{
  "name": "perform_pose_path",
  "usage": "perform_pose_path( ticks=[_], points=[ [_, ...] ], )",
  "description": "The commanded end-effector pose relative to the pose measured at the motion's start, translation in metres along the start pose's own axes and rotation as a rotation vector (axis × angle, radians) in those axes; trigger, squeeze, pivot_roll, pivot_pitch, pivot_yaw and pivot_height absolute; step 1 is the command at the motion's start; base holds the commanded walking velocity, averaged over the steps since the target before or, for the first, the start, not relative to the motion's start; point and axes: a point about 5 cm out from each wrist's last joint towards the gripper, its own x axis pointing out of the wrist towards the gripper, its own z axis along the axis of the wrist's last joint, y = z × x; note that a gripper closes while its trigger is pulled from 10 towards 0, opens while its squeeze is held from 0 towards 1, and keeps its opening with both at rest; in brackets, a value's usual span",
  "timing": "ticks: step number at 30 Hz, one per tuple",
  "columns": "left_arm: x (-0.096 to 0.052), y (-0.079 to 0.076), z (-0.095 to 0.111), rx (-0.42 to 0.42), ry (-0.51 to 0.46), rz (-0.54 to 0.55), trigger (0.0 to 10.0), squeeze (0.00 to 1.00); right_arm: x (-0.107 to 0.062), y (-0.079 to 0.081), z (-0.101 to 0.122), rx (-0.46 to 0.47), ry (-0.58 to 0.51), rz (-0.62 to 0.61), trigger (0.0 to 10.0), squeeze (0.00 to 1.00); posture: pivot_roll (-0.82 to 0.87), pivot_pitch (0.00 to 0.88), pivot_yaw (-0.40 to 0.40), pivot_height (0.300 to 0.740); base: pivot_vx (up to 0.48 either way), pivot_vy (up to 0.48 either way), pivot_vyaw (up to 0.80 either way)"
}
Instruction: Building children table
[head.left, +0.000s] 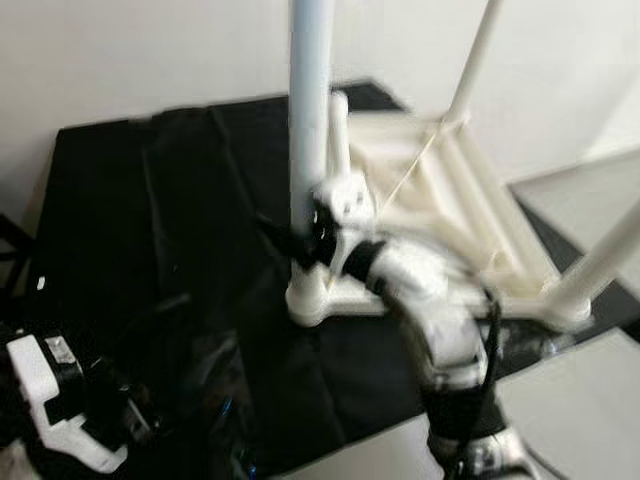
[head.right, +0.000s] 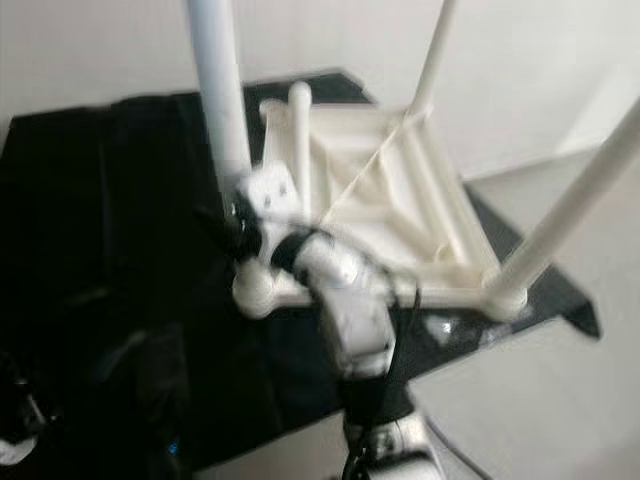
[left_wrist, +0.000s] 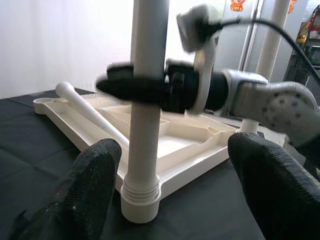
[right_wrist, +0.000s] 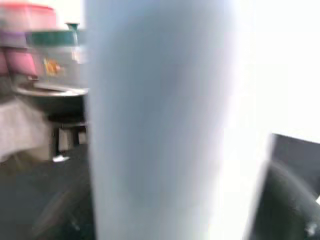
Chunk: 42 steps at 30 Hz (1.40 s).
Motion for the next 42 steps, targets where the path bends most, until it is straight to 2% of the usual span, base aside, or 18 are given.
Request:
perform_pose_path(
  ticks=[1,3,4,5,11,15,16,24,29,31,33,34,35,36,37,39,41,42],
  points=[
    [-0.001,-0.001,0.000,0.010,0.015,-0.005,10.0,0.00,0.002,0.001,0.005,0.037,-0.039,0.121,10.0,1.00,0.05,0.121,-0.030,0.740,0.000,0.000,0.00],
    [0.000,-0.001,0.000,0.012,0.014,-0.008,10.0,0.00,-0.001,-0.010,0.003,0.037,-0.017,0.309,10.0,0.97,0.06,0.124,-0.032,0.740,0.000,0.000,0.00],
    [0.000,-0.001,0.000,0.012,0.014,-0.008,10.0,0.00,-0.001,-0.010,0.003,0.037,-0.017,0.309,10.0,0.97,0.06,0.124,-0.032,0.740,0.000,0.000,0.00],
    [-0.001,-0.002,0.001,0.014,0.016,-0.006,10.0,0.00,-0.002,-0.018,0.001,0.017,0.004,0.399,10.0,0.00,0.07,0.128,-0.036,0.740,0.000,0.000,0.00],
    [-0.005,-0.004,0.003,0.017,0.027,0.004,10.0,0.00,0.002,-0.035,0.000,-0.005,0.054,0.514,10.0,0.00,0.09,0.144,-0.041,0.740,0.000,0.000,0.00],
    [-0.009,-0.007,0.006,0.015,0.037,0.018,10.0,0.00,0.012,-0.045,0.010,0.048,0.038,0.597,10.0,0.00,0.10,0.158,-0.043,0.740,0.000,0.000,0.00],
    [-0.010,-0.008,0.006,0.015,0.040,0.019,10.0,0.00,0.013,-0.047,0.011,0.061,0.035,0.608,0.0,0.00,0.11,0.163,-0.045,0.740,0.000,0.000,0.00],
    [-0.011,-0.010,0.008,0.017,0.044,0.027,10.0,0.00,0.014,-0.048,0.009,0.076,0.034,0.669,0.0,0.00,0.11,0.169,-0.049,0.740,0.000,0.000,0.00],
    [-0.012,-0.011,0.008,0.017,0.043,0.033,10.0,0.00,0.013,-0.052,0.007,0.077,0.024,0.644,0.0,0.00,0.11,0.174,-0.051,0.740,0.000,0.000,0.00],
    [-0.012,-0.010,0.007,0.017,0.041,0.036,10.0,0.00,0.009,-0.056,0.002,0.061,0.024,0.519,0.0,0.00,0.10,0.170,-0.057,0.740,0.000,0.000,0.00],
    [-0.012,-0.010,0.007,0.018,0.041,0.037,10.0,0.00,0.008,-0.058,-0.002,0.053,0.026,0.462,0.0,0.00,0.10,0.170,-0.057,0.740,0.000,0.000,0.00],
    [-0.012,-0.010,0.007,0.019,0.039,0.038,10.0,0.00,0.009,-0.057,-0.010,0.058,0.056,0.316,0.0,0.00,0.09,0.167,-0.063,0.740,0.000,0.000,0.00],
    [-0.012,-0.010,0.007,0.019,0.039,0.038,10.0,0.00,0.009,-0.057,-0.010,0.058,0.056,0.316,0.0,0.00,0.09,0.167,-0.063,0.740,0.000,0.000,0.00],
    [-0.012,-0.009,0.007,0.018,0.039,0.040,10.0,0.00,0.011,-0.049,-0.026,0.064,0.109,0.052,0.0,0.00,0.08,0.169,-0.062,0.740,0.000,0.000,0.00],
    [-0.013,-0.009,0.007,0.018,0.039,0.040,10.0,0.00,0.009,-0.044,-0.035,0.063,0.142,-0.139,0.0,0.00,0.08,0.169,-0.062,0.740,0.000,0.000,0.00],
    [-0.010,-0.007,0.005,0.016,0.033,0.034,10.0,0.00,-0.009,0.004,-0.051,0.033,0.204,-0.269,0.0,0.00,0.08,0.170,-0.044,0.740,0.000,0.000,0.00],
    [-0.010,-0.007,0.005,0.016,0.033,0.034,10.0,0.00,-0.009,0.004,-0.051,0.033,0.204,-0.269,0.0,0.00,0.08,0.170,-0.044,0.740,0.000,0.000,0.00],
    [-0.008,-0.006,0.004,0.013,0.028,0.025,10.0,0.00,-0.013,0.018,-0.051,0.029,0.208,-0.276,0.0,0.00,0.07,0.165,-0.038,0.740,0.000,0.000,0.00]
  ],
)
